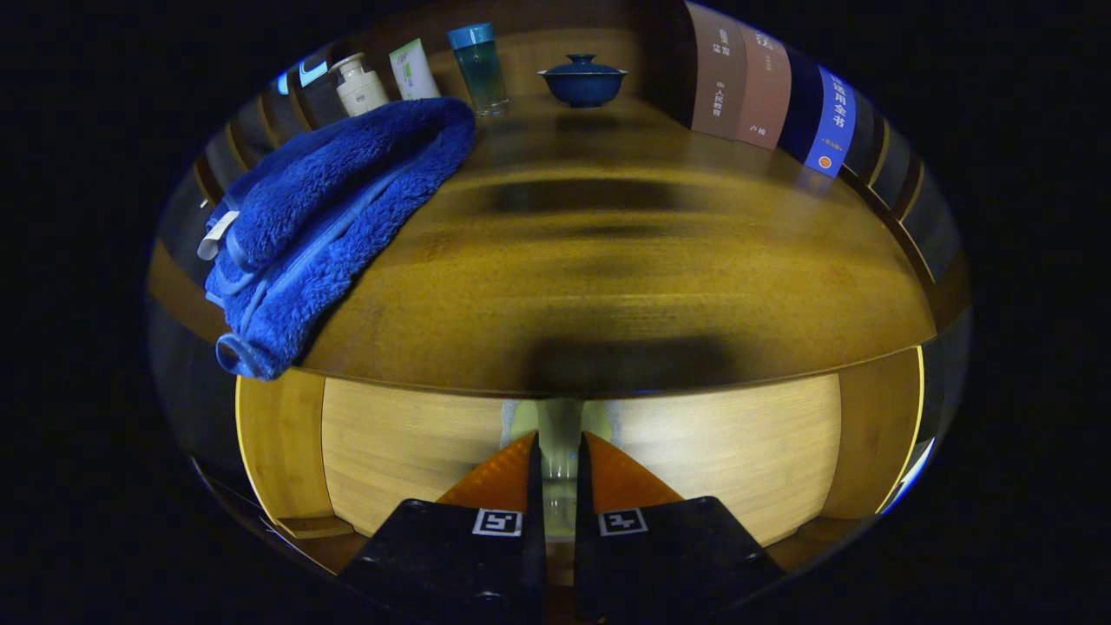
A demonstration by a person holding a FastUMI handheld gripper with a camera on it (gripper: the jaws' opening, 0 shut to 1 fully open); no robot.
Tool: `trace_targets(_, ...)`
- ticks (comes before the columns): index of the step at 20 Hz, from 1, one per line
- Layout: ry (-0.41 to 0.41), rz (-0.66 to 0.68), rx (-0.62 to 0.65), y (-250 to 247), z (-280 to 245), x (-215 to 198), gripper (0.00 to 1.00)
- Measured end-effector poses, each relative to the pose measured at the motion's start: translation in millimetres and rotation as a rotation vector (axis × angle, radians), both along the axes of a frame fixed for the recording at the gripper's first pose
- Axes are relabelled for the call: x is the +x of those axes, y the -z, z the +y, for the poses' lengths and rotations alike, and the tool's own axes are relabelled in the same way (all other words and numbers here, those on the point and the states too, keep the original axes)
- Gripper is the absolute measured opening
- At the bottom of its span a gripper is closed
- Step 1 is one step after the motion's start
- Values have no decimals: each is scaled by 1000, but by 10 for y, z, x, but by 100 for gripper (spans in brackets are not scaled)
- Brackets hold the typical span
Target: Pull open the drawer, take out the items inside it, and place them on the countertop above the cabinet.
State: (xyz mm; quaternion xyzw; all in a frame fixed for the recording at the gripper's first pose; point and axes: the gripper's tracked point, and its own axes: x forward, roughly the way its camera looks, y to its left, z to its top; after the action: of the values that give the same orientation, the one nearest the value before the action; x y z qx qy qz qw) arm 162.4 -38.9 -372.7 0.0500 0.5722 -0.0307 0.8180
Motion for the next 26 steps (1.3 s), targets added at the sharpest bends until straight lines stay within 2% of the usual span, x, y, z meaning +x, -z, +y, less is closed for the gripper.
trace_targets(6,-13,-114,24,-583,15,-160,17)
trace_targets(9,-34,-218,11,-1023,-1,-178,17)
trace_targets(14,-45,-386,-35,-1716,-56,101,17)
trace_targets(17,-25,-404,-21,-1718,-67,447,17)
trace_targets(22,22,-356,26,-1499,-117,1101,17)
trace_targets(26,36,-327,8,-1358,-213,1454,17)
